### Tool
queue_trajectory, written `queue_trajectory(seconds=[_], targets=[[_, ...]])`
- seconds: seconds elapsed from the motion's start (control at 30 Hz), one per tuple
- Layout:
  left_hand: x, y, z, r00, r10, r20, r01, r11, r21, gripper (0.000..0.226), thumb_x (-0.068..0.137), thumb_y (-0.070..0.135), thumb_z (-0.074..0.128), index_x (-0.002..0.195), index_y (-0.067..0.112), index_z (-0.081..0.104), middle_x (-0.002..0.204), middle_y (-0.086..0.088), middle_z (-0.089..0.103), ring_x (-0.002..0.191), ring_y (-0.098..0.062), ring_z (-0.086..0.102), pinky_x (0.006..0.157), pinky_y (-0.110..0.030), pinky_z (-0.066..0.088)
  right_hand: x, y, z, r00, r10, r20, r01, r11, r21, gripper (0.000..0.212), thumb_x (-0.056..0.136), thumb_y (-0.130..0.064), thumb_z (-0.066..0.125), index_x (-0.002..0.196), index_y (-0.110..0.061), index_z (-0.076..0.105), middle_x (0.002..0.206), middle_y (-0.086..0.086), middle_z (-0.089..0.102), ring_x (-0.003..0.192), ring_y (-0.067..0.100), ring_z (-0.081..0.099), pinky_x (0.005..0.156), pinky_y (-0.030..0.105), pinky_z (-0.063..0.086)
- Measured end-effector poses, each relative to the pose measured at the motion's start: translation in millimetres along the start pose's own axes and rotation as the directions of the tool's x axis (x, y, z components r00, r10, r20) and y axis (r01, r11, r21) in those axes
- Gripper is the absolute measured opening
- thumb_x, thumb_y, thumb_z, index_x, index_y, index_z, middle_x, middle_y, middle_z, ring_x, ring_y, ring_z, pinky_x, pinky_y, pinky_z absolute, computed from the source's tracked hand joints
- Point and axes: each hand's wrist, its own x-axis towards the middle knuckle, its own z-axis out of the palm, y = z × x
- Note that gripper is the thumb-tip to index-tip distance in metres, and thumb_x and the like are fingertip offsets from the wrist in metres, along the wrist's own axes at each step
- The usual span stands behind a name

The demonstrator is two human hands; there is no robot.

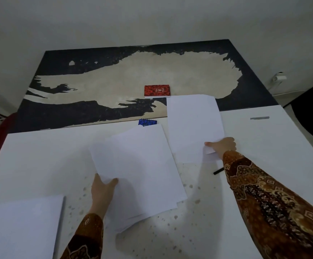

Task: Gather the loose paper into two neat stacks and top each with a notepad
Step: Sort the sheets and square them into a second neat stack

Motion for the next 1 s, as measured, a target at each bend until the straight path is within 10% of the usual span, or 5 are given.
queue_trajectory(seconds=[0.3, 0.43, 0.63, 0.83, 1.0], targets=[[4, -2, 0, 1.0, 0.007, -0.006, -0.007, 1.0, 0.023, 0.057, 0.082, 0.02, 0.071, 0.132, 0.008, 0.047, 0.126, -0.014, 0.057, 0.112, -0.036, 0.054, 0.097, -0.05, 0.045, -7, -6, -4, 0.997, -0.057, 0.055, 0.042, 0.969, 0.243, 0.055, 0.072, -0.023, 0.081, 0.115, 0.001, 0.056, 0.119, 0.017, 0.06, 0.108, 0.034, 0.058, 0.086, 0.038, 0.051], [4, -1, 0, 1.0, 0.01, 0.001, -0.01, 1.0, 0.025, 0.056, 0.083, 0.02, 0.07, 0.132, 0.007, 0.045, 0.127, -0.015, 0.055, 0.114, -0.037, 0.053, 0.099, -0.051, 0.044, -18, -16, -15, 0.97, -0.047, 0.239, -0.139, 0.699, 0.702, 0.036, 0.075, -0.001, 0.075, 0.107, -0.002, 0.06, 0.107, 0.014, 0.062, 0.086, 0.026, 0.062, 0.059, 0.032, 0.054], [0, -2, -2, 0.999, 0.027, 0.028, -0.027, 1.0, 0.002, 0.056, 0.084, 0.02, 0.069, 0.132, 0.007, 0.044, 0.127, -0.016, 0.056, 0.112, -0.037, 0.054, 0.096, -0.049, 0.045, -57, -64, -57, 0.89, -0.216, 0.402, -0.266, 0.47, 0.842, 0.019, 0.086, 0.002, 0.062, 0.072, -0.006, 0.053, 0.041, 0.001, 0.057, 0.025, 0.006, 0.043, 0.047, 0.017, 0.049], [-3, 1, -7, 0.996, 0.03, 0.081, -0.029, 1.0, -0.009, 0.057, 0.085, 0.013, 0.066, 0.136, 0.007, 0.041, 0.126, -0.018, 0.056, 0.11, -0.038, 0.056, 0.093, -0.05, 0.048, -97, -99, -93, 0.81, -0.367, 0.458, -0.401, 0.225, 0.888, 0.024, 0.089, -0.003, 0.061, 0.068, -0.007, 0.05, 0.044, 0.003, 0.056, 0.035, 0.007, 0.046, 0.043, 0.015, 0.048], [-7, 4, -11, 0.992, 0.019, 0.126, -0.016, 0.999, -0.028, 0.057, 0.088, 0.006, 0.058, 0.141, 0.008, 0.035, 0.129, -0.015, 0.052, 0.111, -0.036, 0.053, 0.089, -0.044, 0.047, -131, -68, -67, 0.78, -0.358, 0.513, -0.305, 0.499, 0.811, 0.016, 0.087, -0.002, 0.063, 0.076, -0.011, 0.055, 0.068, 0.003, 0.064, 0.054, 0.01, 0.058, 0.043, 0.015, 0.049]])
